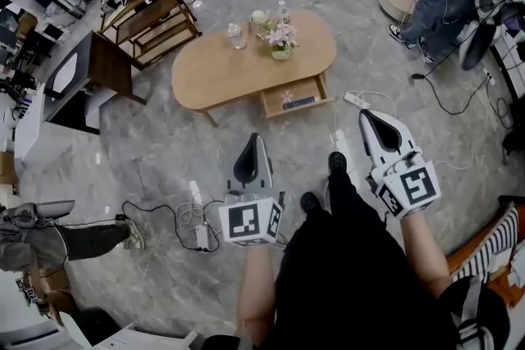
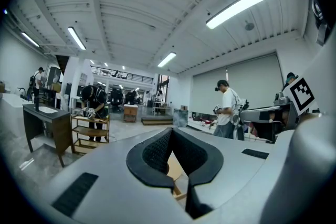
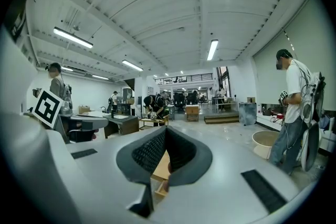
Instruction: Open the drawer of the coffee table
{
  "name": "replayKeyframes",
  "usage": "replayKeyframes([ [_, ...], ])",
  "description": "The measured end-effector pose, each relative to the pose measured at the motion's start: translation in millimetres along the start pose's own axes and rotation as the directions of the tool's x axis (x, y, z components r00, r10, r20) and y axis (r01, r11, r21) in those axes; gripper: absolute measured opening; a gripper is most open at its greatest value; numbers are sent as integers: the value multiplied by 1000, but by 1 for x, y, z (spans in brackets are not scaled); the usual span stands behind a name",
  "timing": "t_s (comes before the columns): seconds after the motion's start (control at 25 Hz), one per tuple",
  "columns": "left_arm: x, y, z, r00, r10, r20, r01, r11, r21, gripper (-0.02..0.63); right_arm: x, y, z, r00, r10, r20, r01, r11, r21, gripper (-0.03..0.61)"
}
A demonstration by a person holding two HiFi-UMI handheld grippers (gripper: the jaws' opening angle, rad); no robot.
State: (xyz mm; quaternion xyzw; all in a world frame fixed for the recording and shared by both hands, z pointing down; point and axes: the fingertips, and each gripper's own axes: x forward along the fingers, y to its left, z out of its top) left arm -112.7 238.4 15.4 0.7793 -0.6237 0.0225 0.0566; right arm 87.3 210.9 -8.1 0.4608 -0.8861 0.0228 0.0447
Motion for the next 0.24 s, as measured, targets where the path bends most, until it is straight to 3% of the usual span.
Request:
replayKeyframes([
  [0.24,-6,-10,-10,1000,-1,3,1,1000,-6,12,-13,0,-9,1000,1,-8,-1,1000,-8,12],
])
